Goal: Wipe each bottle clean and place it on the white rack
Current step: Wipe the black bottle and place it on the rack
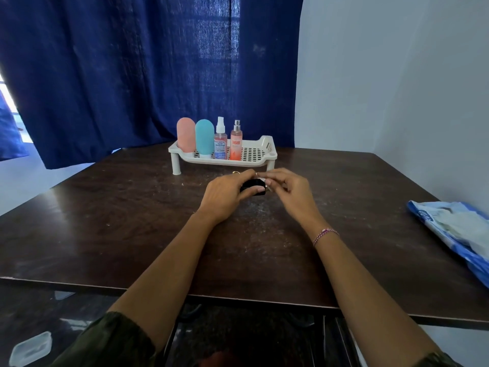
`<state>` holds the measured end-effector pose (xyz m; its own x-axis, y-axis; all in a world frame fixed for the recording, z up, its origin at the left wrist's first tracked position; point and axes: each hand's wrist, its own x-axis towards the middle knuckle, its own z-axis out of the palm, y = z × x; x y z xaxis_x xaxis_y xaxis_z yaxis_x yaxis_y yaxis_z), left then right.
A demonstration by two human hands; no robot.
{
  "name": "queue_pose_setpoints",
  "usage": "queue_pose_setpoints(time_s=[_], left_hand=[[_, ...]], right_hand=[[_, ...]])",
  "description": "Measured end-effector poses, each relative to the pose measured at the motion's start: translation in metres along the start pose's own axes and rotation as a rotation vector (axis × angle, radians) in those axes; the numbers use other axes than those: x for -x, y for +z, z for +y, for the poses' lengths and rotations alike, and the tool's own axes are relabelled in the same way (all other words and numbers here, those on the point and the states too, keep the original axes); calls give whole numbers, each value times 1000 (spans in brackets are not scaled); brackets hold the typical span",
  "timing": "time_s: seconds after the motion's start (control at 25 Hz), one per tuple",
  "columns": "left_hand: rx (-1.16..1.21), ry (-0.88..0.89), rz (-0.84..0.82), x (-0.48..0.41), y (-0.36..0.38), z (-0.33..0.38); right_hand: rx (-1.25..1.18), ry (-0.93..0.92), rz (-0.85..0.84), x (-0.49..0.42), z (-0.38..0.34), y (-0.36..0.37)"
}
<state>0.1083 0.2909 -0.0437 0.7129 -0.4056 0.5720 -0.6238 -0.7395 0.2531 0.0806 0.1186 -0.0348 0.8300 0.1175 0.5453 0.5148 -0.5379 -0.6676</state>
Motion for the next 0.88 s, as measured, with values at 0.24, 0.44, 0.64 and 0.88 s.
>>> queue_pose_setpoints(time_s=[0.24,0.44,0.64,0.88], left_hand=[[40,-87,109,1,-3,-7],[34,-27,38,1,-3,-4],[25,35,7,1,-5,7],[79,32,53,1,-5,8]], right_hand=[[-157,43,-138,0,-3,-2],[21,3,-62,1,-1,-10],[-84,249,-103,2,-3,-5],[-794,491,-1,0,-9,-5]])
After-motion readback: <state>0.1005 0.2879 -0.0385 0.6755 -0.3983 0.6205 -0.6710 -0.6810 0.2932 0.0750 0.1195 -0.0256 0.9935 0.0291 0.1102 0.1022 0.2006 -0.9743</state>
